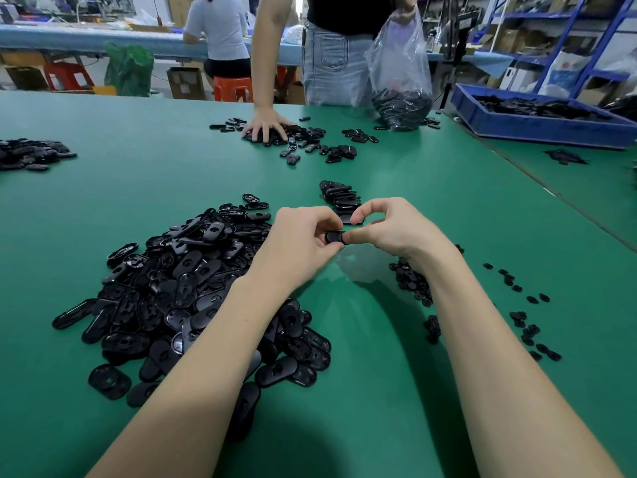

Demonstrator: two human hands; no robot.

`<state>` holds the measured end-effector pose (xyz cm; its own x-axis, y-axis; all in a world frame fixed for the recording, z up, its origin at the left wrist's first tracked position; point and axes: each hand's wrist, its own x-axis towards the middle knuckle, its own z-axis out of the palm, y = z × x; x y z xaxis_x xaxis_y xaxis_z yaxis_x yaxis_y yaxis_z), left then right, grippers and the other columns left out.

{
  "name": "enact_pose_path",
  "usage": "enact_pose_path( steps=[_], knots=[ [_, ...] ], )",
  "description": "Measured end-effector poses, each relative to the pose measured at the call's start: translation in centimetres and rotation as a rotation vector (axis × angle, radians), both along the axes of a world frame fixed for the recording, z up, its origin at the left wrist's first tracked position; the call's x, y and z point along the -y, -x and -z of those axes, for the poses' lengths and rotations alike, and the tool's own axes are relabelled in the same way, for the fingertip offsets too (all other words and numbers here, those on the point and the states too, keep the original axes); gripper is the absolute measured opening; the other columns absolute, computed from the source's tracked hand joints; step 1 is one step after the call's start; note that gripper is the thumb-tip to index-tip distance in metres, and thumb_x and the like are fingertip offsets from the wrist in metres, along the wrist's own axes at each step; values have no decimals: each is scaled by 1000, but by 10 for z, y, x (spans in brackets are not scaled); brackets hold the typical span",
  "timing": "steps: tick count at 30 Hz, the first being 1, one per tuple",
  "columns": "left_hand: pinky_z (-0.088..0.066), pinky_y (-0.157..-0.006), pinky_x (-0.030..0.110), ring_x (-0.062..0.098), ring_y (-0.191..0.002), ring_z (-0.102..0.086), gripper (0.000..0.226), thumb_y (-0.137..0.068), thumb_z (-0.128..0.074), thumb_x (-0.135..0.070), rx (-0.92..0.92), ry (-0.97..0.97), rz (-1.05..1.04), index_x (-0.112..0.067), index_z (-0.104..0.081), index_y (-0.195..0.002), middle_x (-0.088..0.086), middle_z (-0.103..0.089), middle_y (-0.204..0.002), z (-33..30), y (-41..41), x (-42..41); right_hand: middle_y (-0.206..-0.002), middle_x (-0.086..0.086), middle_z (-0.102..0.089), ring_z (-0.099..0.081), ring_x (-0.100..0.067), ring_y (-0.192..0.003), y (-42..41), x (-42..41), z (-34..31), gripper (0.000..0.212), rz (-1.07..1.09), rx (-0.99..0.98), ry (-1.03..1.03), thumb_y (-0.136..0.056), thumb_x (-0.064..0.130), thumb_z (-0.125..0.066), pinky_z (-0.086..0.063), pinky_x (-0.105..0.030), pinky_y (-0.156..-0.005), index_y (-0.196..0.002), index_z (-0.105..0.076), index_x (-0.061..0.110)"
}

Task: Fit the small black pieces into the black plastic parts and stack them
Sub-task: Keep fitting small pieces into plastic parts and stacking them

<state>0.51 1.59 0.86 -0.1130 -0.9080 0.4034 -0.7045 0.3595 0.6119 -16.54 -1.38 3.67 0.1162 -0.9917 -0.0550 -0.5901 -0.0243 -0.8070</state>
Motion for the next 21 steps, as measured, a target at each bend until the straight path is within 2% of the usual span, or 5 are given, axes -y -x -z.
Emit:
enact_pose_path(
  steps=[5,10,12,15,21],
  knots=[
    [-56,-77,22,11,-66,-67,19,-79,-80,-11,33,31,54,-19,-76,-96,-6,-73,-80,-1,0,-2,-65,13,-49,-45,-4,-59,1,-3,-6,22,-13,-92,-4,-76,29,-89,-34,-23,-54,-78,-67,28],
    [-58,-79,31,15,-72,-69,19,-80,-79,-11,51,63,100,-20,-76,-97,-3,-74,-82,1,2,-1,-84,14,-61,-55,-2,-73,3,-2,-10,22,53,-157,-11,-70,35,-91,-37,-24,-57,-76,-70,31],
    [-58,-79,32,15,-73,-69,18,-80,-80,-12,40,77,105,-20,-77,-96,-3,-74,-82,4,1,-1,-78,15,-63,-54,-3,-69,4,-1,-7,22,70,-144,-32,-69,39,-92,-36,-24,-54,-76,-72,32],
    [-58,-77,31,15,-72,-69,17,-80,-80,-13,-15,90,90,-21,-77,-95,-6,-74,-81,5,-1,0,-67,17,-71,-44,-7,-55,10,-3,0,22,33,27,-123,-71,41,-91,-31,-18,-42,-84,-79,28],
    [-56,-69,13,-1,-77,-69,20,-77,-82,-8,-209,24,80,-20,-76,-92,-14,-74,-82,-1,-1,0,-90,8,-79,-36,-8,-58,12,-3,15,26,2,338,-266,-68,42,-90,-22,-20,-45,-85,-78,25]
  ],
)
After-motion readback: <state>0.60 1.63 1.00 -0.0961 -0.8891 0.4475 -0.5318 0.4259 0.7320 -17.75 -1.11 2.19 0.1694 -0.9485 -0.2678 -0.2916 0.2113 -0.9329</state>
